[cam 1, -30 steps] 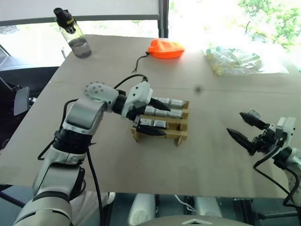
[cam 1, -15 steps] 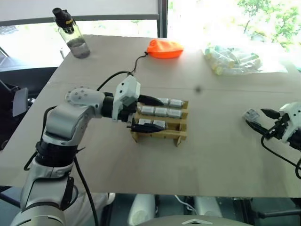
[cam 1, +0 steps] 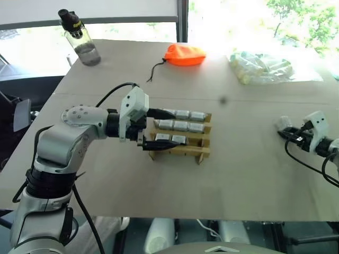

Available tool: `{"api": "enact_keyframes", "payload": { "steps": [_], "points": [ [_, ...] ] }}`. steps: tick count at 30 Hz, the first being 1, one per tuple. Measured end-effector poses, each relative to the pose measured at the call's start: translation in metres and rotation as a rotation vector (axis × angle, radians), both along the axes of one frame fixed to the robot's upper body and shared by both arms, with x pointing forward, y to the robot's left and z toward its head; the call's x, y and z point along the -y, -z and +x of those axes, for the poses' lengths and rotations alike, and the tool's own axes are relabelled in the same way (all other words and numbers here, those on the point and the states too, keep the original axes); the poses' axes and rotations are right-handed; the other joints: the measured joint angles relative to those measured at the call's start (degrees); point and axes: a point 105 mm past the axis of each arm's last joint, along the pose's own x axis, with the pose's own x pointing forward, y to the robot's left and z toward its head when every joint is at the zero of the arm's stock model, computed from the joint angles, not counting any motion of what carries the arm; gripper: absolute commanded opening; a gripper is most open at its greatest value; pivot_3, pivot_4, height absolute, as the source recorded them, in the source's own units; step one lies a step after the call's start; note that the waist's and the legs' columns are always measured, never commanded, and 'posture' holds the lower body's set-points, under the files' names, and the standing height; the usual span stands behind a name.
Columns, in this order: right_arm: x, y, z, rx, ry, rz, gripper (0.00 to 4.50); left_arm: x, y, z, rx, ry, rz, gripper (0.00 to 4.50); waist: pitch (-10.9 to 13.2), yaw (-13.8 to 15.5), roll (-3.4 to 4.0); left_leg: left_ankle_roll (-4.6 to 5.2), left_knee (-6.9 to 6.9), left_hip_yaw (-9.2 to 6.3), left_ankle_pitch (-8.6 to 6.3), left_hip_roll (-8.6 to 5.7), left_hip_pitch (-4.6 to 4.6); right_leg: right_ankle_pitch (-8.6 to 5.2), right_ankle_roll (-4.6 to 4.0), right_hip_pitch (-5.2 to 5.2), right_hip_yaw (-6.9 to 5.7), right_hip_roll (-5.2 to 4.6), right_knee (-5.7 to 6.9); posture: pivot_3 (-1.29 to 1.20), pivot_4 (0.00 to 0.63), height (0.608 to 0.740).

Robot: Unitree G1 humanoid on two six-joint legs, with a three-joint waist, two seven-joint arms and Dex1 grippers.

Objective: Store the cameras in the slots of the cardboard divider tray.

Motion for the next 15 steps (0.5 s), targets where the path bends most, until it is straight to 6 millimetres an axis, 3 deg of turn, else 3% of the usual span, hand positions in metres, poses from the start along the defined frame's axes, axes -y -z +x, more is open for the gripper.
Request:
{"api": "enact_keyframes", "payload": {
  "steps": [11,15],
  "points": [
    [-0.002,0.001,0.0,0.025,0.008,0.021,0.6,0.0,0.0,0.0,0.001,0.002,0.001,4.5,0.0,0.0,0.0,-0.01,0.0,0.0,0.0,0.0,0.0,0.0,0.0,0.0,-0.01,0.0,0.0,0.0,0.15,0.726],
    [-0.011,-0.001,-0.006,0.07,-0.049,-0.015,0.6,0.001,0.0,0.001,0.003,0.008,0.003,4.5,0.0,0.1,0.05,-0.01,0.0,0.01,0.0,0.0,-0.02,0.0,0.01,0.0,-0.01,-0.01,-0.01,0.0,0.15,0.726]
  ]
}}
